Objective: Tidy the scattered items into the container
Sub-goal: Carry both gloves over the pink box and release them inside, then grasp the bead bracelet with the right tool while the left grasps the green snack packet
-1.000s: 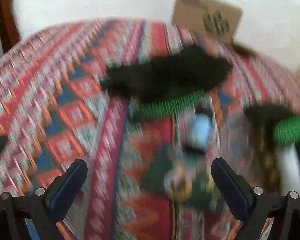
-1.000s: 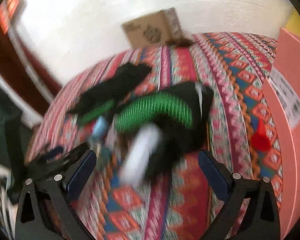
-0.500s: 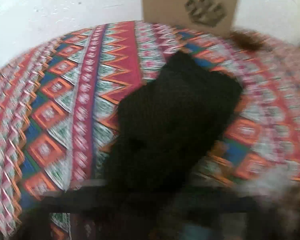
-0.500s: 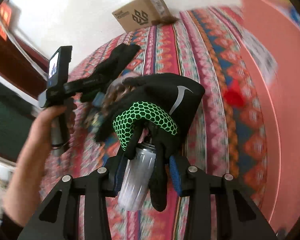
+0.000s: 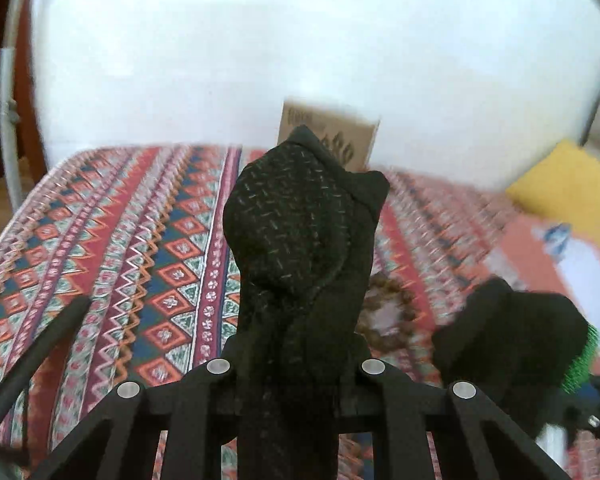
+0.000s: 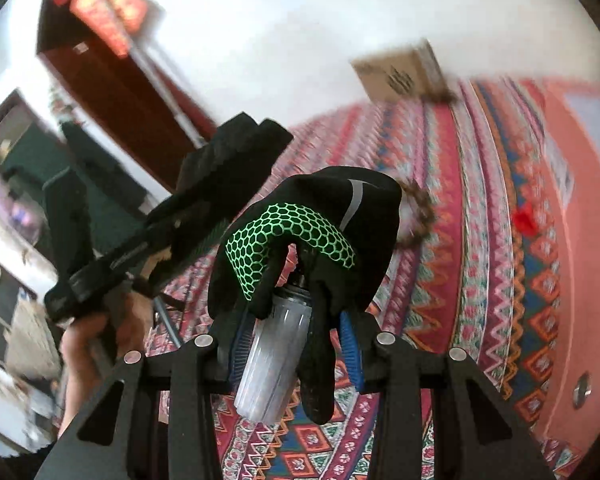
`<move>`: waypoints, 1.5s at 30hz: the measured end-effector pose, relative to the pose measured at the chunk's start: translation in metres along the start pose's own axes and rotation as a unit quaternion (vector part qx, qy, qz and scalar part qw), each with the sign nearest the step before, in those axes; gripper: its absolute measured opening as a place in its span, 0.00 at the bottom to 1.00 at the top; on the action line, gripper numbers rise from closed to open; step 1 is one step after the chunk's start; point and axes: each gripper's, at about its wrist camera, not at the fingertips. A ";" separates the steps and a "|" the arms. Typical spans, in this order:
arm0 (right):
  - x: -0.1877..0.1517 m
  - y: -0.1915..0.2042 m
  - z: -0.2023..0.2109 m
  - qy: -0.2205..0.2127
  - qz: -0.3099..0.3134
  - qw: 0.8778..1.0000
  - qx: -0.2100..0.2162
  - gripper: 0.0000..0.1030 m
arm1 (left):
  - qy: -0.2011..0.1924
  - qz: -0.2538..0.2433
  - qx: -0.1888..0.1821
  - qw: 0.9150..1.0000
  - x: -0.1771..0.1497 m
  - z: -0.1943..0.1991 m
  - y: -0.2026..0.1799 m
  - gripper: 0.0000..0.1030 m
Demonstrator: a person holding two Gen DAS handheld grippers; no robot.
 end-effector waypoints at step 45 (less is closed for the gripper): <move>0.082 -0.124 0.239 -0.243 -0.112 0.931 -0.248 1.00 | 0.077 -0.047 -0.090 0.992 -0.035 -0.048 -0.174 0.91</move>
Point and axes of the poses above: each gripper's, at about its wrist camera, not at the fingertips, and z roughly against the way its jaws point, y to its left, x to its top, and after that the axes turned 13 degrees about -y, right-handed
